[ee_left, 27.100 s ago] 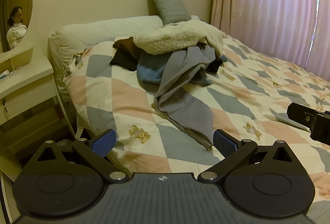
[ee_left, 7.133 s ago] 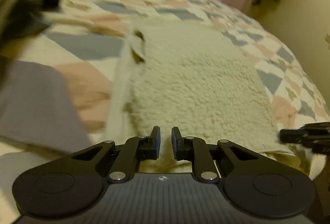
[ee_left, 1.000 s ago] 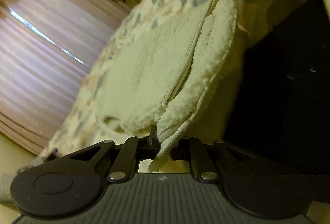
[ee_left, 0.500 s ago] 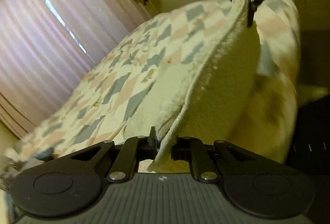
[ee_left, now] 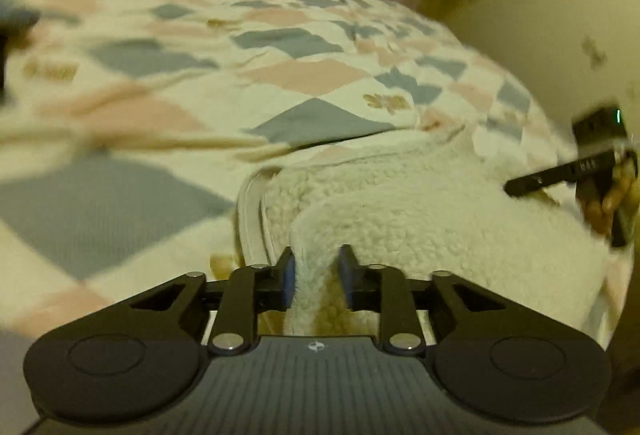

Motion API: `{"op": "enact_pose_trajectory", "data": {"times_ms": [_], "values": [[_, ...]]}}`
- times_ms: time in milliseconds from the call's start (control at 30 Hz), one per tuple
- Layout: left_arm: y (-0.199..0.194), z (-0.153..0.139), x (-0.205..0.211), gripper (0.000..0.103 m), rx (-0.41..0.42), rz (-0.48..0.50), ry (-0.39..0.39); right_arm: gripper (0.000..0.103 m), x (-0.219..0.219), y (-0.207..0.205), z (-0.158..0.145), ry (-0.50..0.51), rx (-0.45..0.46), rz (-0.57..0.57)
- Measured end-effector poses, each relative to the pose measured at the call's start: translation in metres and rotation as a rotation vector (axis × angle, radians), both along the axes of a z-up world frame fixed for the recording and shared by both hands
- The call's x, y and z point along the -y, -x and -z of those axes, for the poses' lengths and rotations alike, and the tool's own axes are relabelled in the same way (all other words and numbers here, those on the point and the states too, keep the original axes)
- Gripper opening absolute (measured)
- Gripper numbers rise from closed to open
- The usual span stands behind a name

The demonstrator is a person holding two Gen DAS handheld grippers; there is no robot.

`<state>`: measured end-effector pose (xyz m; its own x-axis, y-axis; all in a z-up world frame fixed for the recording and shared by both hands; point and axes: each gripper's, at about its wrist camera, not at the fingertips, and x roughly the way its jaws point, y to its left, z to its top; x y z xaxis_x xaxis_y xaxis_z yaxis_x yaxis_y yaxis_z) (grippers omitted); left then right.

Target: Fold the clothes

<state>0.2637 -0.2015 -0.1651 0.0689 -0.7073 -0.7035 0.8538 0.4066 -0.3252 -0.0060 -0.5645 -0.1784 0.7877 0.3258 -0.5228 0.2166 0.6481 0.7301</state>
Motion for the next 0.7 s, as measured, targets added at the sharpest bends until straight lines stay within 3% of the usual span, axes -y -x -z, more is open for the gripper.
{"op": "enact_pose_trajectory", "data": {"times_ms": [33,100,167,200,233,333,433,567,700], "values": [[0.0,0.004,-0.004,0.039,-0.018,-0.015,0.005,0.049,0.0,0.008,0.0,-0.029,0.023,0.029],[0.0,0.01,-0.006,0.038,-0.057,-0.033,0.019,0.05,-0.005,0.018,-0.003,-0.034,0.055,0.042],[0.0,0.013,-0.003,0.025,-0.075,-0.043,0.029,0.024,-0.013,0.023,-0.005,-0.014,0.078,0.043],[0.0,0.014,-0.001,0.005,-0.079,-0.047,0.034,0.019,-0.017,0.021,-0.007,0.032,0.07,0.045],[0.0,0.014,0.0,0.001,-0.07,-0.061,0.04,0.019,-0.021,0.018,-0.011,0.085,0.066,0.048],[0.001,0.001,0.002,0.001,0.017,-0.088,0.069,0.017,-0.034,0.017,-0.036,0.239,0.116,0.029],[-0.005,-0.017,0.005,0.001,0.09,-0.113,0.115,0.017,-0.031,0.01,-0.055,0.32,0.16,0.027],[-0.019,-0.03,0.014,0.001,0.13,-0.139,0.144,0.017,-0.014,-0.006,-0.059,0.327,0.17,0.063],[-0.033,-0.018,0.03,0.002,0.107,-0.163,0.097,0.017,0.002,-0.031,-0.038,0.332,0.066,0.104]]}}
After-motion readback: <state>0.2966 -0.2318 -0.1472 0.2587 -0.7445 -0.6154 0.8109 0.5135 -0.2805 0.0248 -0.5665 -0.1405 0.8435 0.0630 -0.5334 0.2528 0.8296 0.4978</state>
